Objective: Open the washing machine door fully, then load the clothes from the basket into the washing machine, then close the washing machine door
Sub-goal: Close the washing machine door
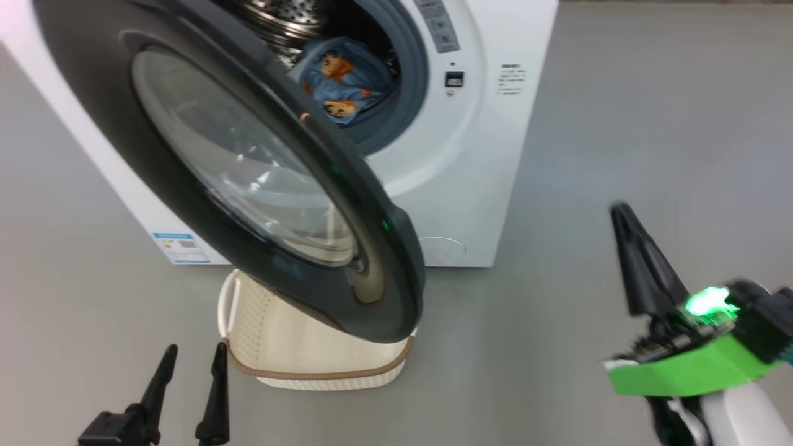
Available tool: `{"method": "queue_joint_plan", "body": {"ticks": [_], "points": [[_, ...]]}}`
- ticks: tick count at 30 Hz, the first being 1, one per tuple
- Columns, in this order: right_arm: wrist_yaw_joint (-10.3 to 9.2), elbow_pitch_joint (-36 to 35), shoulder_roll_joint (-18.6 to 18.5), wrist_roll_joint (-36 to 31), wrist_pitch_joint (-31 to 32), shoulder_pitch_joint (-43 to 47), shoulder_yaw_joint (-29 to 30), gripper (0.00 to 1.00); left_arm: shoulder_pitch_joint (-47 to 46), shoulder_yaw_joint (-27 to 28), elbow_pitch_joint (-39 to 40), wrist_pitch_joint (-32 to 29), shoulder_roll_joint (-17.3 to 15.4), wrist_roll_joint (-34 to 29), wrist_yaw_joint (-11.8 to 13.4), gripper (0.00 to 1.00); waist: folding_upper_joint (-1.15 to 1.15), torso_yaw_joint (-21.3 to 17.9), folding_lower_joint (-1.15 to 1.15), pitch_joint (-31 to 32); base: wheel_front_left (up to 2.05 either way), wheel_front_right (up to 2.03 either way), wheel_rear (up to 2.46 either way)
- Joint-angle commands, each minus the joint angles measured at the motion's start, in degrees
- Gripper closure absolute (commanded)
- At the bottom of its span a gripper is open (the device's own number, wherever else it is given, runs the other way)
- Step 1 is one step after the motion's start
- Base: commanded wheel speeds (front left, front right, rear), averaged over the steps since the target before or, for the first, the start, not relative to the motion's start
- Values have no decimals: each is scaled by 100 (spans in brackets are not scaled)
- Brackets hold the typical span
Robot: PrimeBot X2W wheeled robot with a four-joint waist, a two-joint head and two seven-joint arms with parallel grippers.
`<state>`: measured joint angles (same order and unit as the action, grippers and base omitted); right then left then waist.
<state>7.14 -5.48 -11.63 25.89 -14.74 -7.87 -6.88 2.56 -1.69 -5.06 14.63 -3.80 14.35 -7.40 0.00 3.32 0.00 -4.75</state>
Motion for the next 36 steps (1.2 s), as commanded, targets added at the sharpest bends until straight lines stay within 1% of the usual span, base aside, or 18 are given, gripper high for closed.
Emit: {"method": "queue_joint_plan", "body": {"ticks": [1,4,5,11,15,19,24,30,36], "points": [[35,-340,63,84,-26,-342,-343,100,-67,126,182,37,-4,7,-9,0,0,183,0,82,0,0,0],[35,-620,146,89,-26,-605,-788,100,-58,71,210,37,12,9,-9,0,0,330,0,129,0,0,0],[35,-620,146,89,-26,-605,-788,100,-58,71,210,37,12,9,-9,0,0,330,0,129,0,0,0],[35,-927,257,101,-26,-1019,-1696,100,42,42,269,37,40,30,-9,0,0,583,0,207,0,0,0],[35,-785,239,127,-26,-1135,-2237,100,85,12,290,37,57,49,-9,0,0,737,0,184,0,0,0],[35,-457,225,287,-26,-1104,-2587,100,37,-41,279,37,72,68,-9,0,0,901,0,107,0,0,0],[35,-2,150,490,-26,-1017,-2805,100,-39,-98,270,37,85,107,-9,0,0,1061,0,-27,0,0,0],[35,664,3,552,-26,-967,-2941,100,-113,-150,248,37,90,211,-9,0,0,1157,0,-164,0,0,0],[35,1224,-51,549,-26,-954,-2883,100,-185,-180,228,37,91,276,-9,0,0,1182,0,-248,0,0,0]]}}
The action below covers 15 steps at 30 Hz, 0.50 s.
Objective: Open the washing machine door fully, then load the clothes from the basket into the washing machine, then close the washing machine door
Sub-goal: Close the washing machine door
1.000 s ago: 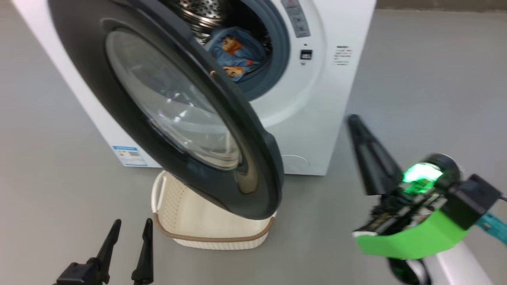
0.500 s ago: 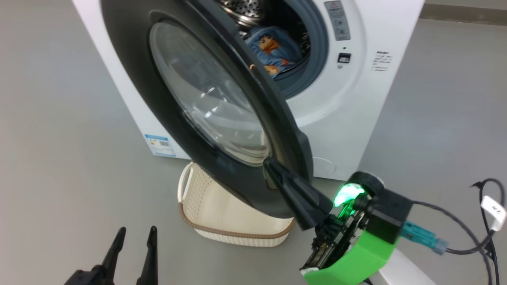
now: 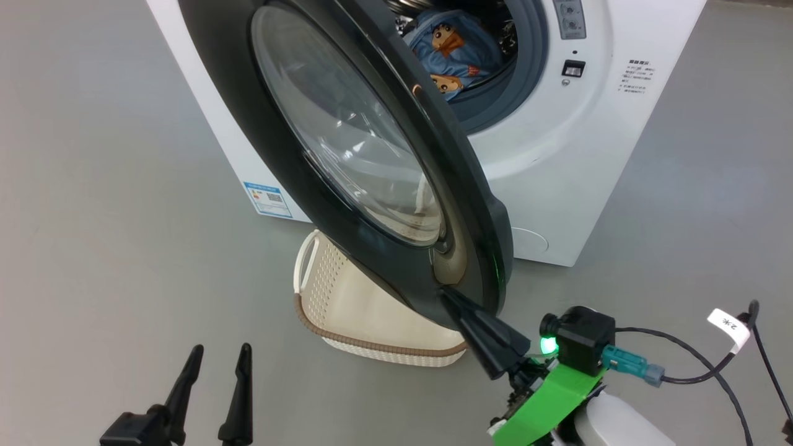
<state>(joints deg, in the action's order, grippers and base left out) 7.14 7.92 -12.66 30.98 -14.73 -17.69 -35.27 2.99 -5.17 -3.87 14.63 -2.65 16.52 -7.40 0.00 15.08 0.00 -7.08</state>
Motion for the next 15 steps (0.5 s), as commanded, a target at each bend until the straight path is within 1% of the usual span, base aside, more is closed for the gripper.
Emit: {"method": "queue_joint_plan", "body": {"ticks": [1,6,13,15], "points": [[35,-38,55,44,-27,35,-1,100,-242,163,104,37,-23,68,-9,0,0,8,0,-25,0,0,0],[35,276,119,35,-27,64,388,100,-300,170,100,37,-23,105,-9,0,0,-19,0,-79,0,0,0],[35,346,141,38,-27,-10,689,100,-346,162,111,37,-23,122,-9,0,0,-41,0,-143,0,0,0],[35,344,128,43,-27,-76,864,100,-380,146,121,37,-23,138,-9,0,0,-40,0,-203,0,0,0]]}}
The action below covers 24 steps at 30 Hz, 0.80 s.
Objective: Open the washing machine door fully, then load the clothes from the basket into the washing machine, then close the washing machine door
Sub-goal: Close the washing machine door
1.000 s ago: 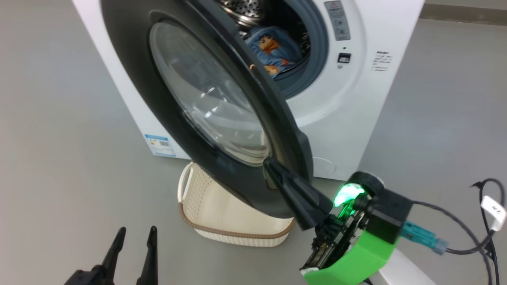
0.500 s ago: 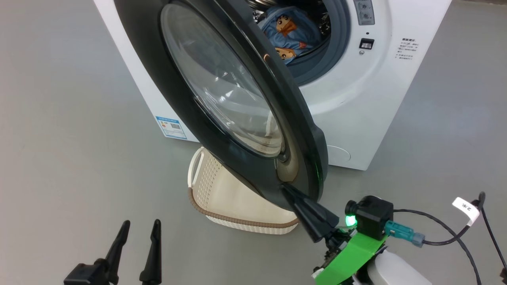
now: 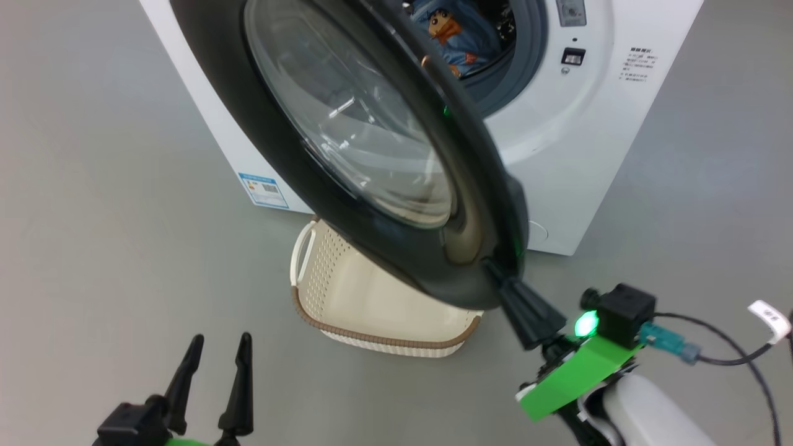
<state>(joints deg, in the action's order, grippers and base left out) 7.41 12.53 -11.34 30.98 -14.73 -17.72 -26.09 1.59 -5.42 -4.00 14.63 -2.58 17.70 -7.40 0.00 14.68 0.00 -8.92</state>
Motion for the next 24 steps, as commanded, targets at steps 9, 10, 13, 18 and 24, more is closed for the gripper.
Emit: {"method": "queue_joint_plan", "body": {"ticks": [9,10,13,18,24], "points": [[8,9,-247,72,-27,-758,504,100,-540,33,183,37,-30,102,-9,0,0,79,0,-427,0,0,0],[8,38,-275,80,-27,-841,555,100,-569,14,191,37,-30,114,-9,0,0,95,0,-473,0,0,0],[8,120,-339,90,-27,-1088,720,100,-645,-43,207,37,-30,157,-9,0,0,134,0,-617,0,0,0],[8,266,-402,54,-27,-1460,1089,100,-756,-172,228,37,-30,228,-9,0,0,234,0,-824,0,0,0],[8,473,-418,-109,-27,-1906,1509,100,-922,-289,238,37,-30,269,-9,0,0,338,0,-1037,0,0,0]]}}
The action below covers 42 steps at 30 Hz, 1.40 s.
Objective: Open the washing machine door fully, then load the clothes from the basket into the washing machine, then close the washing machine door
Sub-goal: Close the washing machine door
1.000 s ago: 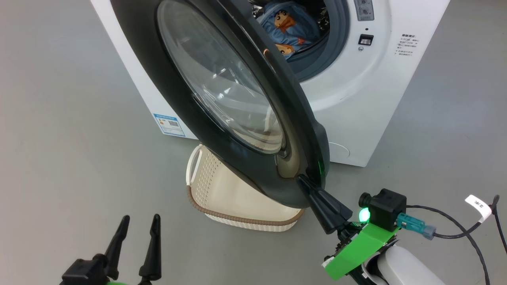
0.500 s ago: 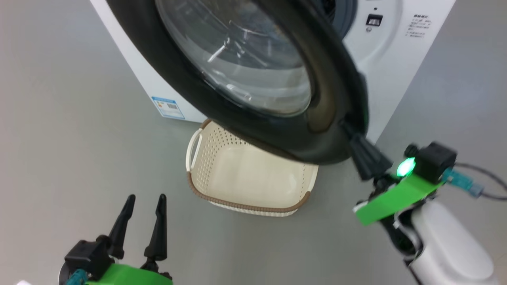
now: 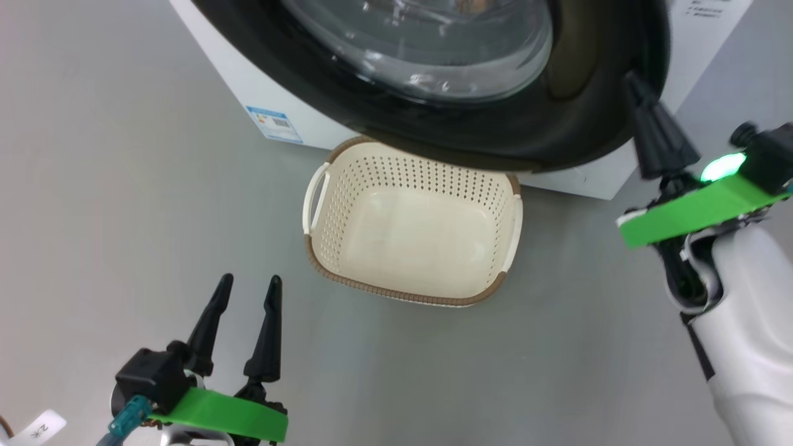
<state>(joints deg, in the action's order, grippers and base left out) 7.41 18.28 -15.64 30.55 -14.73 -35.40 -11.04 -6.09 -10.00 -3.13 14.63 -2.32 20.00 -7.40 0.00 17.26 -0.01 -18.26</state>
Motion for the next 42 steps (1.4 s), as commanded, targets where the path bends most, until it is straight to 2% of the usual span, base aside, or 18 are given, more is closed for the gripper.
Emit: {"method": "queue_joint_plan", "body": {"ticks": [1,17,29,41,42], "points": [[8,-72,10,-86,-27,-209,59,100,-178,153,150,37,-56,42,-9,0,0,93,1,-127,0,0,0],[8,224,128,-405,-27,-1193,1132,100,-462,-130,220,37,-56,70,-9,0,0,290,1,-501,0,0,0],[8,151,107,-372,-27,-1262,1114,100,-536,-181,224,37,-55,118,-9,0,0,319,1,-616,0,0,0],[8,93,149,-274,-27,-904,985,100,-522,-106,133,37,-55,50,-9,0,0,157,1,-367,0,0,0],[8,88,150,-272,-27,-853,978,95,-513,-93,119,37,-55,37,-9,0,0,132,1,-330,0,0,0]]}}
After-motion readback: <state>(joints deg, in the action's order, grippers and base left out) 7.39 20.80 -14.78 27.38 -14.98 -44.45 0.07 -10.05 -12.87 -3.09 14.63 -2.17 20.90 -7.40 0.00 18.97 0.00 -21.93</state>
